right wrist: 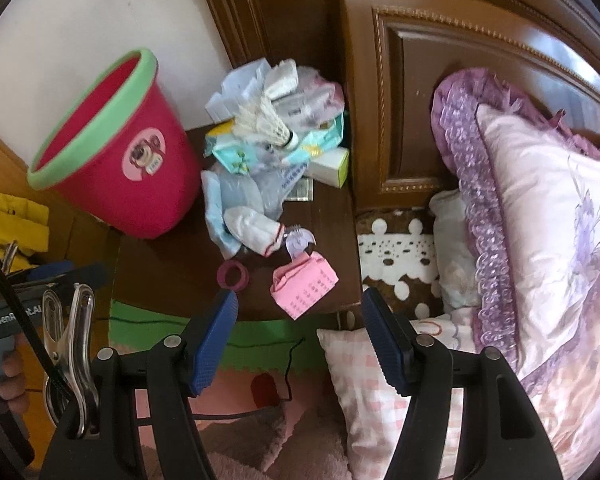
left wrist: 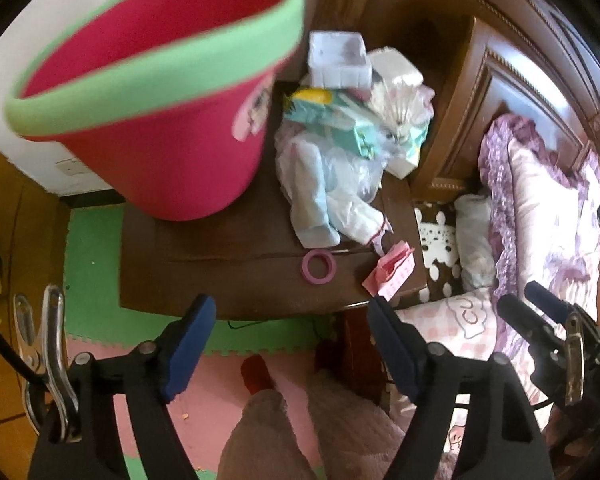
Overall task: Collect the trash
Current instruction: 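Reach the left tool to the pink tape roll while the right tool reaches the pink paper box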
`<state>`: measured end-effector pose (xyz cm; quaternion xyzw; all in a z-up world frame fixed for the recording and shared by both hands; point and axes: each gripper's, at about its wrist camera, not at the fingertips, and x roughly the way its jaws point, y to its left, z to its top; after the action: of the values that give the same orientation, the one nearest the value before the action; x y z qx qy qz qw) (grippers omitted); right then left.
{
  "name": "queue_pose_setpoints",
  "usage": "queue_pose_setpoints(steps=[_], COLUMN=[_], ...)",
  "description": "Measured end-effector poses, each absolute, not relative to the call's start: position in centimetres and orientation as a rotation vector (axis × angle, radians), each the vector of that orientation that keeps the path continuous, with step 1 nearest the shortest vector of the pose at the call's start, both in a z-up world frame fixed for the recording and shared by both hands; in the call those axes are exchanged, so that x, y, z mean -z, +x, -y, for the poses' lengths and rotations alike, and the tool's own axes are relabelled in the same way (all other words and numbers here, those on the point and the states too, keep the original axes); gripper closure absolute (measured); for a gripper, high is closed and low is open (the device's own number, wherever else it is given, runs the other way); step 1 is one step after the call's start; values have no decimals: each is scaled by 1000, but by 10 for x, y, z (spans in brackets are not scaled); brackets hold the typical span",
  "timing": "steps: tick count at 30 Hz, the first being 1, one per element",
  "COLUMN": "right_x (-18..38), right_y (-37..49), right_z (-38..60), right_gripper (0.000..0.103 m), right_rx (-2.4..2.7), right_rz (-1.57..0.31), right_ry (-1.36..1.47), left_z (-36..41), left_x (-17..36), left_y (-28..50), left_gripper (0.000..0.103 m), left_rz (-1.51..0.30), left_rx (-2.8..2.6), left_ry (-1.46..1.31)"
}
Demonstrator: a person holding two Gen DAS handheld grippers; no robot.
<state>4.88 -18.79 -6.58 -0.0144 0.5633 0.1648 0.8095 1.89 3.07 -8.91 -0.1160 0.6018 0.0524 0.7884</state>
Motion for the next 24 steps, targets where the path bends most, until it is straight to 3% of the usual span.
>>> queue_pose_setpoints(steps=[24], right_x=[165], right_y=[68], right_z=[201], right_gripper=[37], right_rx=[-343], right_rz=[-1327], right_ry=[-2], left_z=[16], left_x=[245], left_y=[79], left_gripper=[22], left_rz=[-1389], left_rx=[-60], left_ry=[-137])
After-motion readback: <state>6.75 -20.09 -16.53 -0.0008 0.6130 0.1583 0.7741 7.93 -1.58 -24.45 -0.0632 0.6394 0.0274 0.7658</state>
